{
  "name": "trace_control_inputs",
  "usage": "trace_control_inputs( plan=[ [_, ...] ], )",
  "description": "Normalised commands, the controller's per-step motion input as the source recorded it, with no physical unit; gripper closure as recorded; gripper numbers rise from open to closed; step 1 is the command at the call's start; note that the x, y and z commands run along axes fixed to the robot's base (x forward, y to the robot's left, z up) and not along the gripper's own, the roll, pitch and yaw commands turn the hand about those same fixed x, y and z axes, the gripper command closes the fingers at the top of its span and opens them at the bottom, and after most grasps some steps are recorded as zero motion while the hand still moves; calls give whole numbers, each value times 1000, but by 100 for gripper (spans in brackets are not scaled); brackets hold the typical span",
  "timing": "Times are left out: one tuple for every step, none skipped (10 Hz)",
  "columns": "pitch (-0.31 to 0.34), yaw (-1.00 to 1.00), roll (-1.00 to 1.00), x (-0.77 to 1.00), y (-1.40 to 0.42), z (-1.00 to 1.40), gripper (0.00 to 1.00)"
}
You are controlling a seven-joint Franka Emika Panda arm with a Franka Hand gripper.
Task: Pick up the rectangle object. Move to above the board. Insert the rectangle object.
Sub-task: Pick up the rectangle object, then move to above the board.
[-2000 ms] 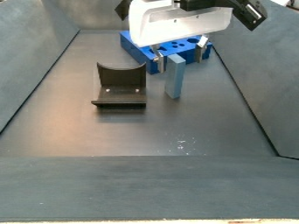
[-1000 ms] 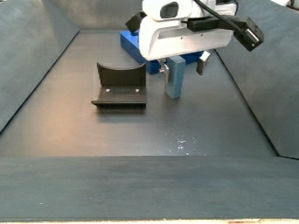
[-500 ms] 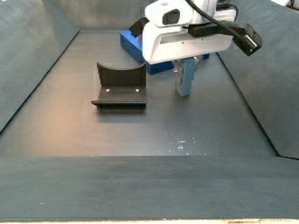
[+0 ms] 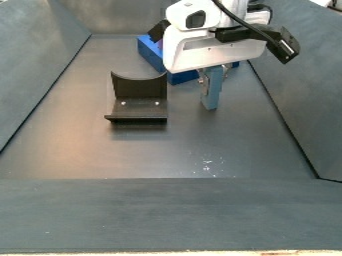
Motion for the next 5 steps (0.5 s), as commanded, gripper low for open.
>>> trace_control_inputs(
  plan=[
    [0,0,0,0,0,0,100],
    [0,0,0,0,0,0,100],
    [0,0,0,0,0,0,100],
    [0,0,0,0,0,0,100],
    [198,103,254,158,344,1000,100]
  ],
)
